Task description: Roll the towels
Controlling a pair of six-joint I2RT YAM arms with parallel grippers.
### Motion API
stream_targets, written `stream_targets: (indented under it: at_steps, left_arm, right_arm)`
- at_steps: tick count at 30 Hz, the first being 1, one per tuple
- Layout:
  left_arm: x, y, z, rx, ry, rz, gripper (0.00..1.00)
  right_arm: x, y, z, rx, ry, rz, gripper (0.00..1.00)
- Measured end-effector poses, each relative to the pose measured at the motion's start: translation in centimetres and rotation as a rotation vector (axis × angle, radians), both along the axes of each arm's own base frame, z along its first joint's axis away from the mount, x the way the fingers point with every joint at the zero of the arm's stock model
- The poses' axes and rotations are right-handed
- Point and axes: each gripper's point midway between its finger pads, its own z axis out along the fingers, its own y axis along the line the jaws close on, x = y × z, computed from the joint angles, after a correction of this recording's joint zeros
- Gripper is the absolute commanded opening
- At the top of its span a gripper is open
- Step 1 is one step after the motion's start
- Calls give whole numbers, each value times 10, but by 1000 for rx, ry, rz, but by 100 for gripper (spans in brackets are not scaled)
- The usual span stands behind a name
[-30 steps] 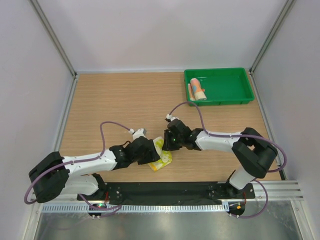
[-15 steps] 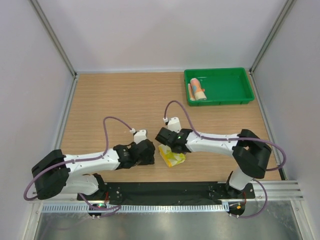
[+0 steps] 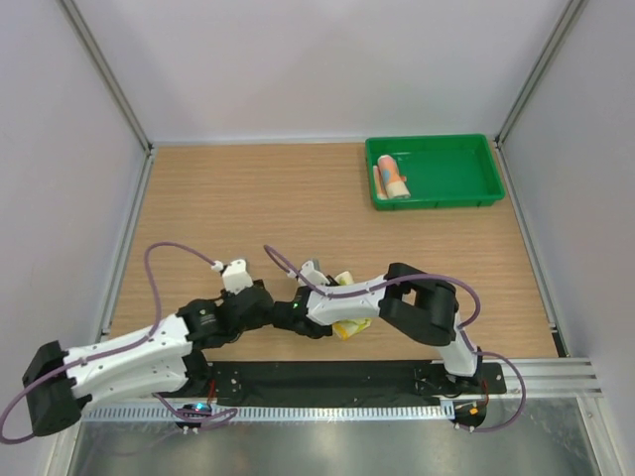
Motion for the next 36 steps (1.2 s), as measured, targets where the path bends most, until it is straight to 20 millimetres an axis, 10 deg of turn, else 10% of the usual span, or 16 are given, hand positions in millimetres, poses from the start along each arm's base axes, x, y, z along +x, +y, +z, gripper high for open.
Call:
stream_targets:
  at_steps: [2, 6, 13, 20, 25, 31, 36]
  left_arm:
    - [4, 7, 20, -65, -66, 39, 54]
    - [8, 19, 44, -142, -148, 90, 55]
    - [3, 36, 40, -97, -134, 119, 54]
    - [3, 32, 36, -93, -118, 113, 52]
    - [3, 12, 27, -98, -70, 61, 44]
    - [0, -24, 1, -109, 38, -18, 41]
    - [-1, -54, -13, -162, 101, -65, 37]
  right_arm:
    - [-3, 1, -1, -35, 1, 20, 7]
    - [-6, 2, -1, -23, 16, 28, 51]
    - [-14, 15, 22, 207, 105, 6, 88]
    - [-8, 47, 85, 655, 188, -10, 90]
    - [35, -5, 129, 940, 133, -147, 85]
    - [48, -46, 73, 1039, 273, -298, 69]
    - [20, -40, 19, 1098, 490, -335, 65]
